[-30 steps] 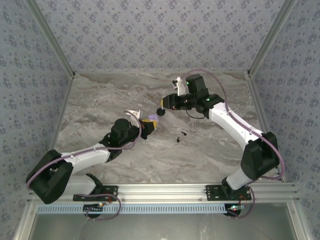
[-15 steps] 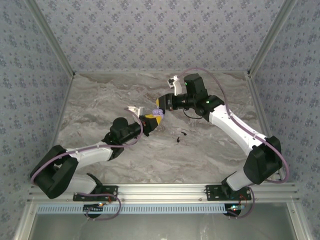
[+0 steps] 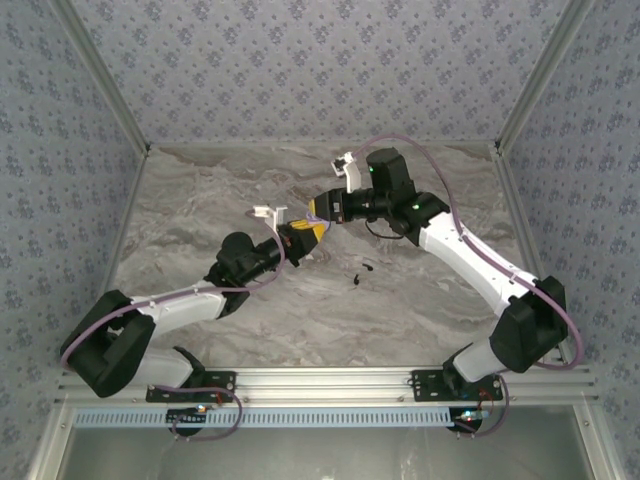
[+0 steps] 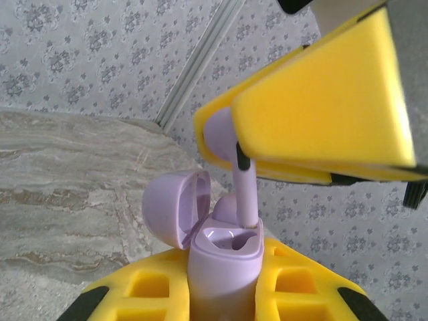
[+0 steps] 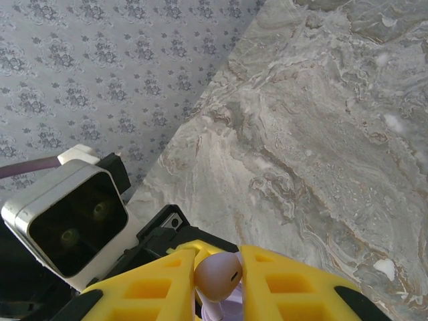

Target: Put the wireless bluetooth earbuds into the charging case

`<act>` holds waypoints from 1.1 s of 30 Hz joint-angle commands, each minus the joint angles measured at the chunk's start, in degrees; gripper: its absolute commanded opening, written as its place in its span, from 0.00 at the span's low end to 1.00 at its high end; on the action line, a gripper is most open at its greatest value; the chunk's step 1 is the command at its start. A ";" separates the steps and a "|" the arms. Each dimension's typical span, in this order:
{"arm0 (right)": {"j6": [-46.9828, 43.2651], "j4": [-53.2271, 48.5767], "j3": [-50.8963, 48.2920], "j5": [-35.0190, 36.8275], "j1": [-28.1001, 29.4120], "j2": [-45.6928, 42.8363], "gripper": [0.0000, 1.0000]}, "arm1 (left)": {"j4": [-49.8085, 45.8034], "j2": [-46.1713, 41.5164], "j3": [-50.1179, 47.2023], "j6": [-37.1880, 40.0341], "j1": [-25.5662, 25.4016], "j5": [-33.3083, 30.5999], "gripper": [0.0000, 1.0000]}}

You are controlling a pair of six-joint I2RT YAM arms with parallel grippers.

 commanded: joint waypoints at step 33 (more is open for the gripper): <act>-2.76 -0.96 -0.88 1.73 0.62 -3.21 0.23 | 2.00 -4.93 0.76 0.05 -0.75 -1.85 0.12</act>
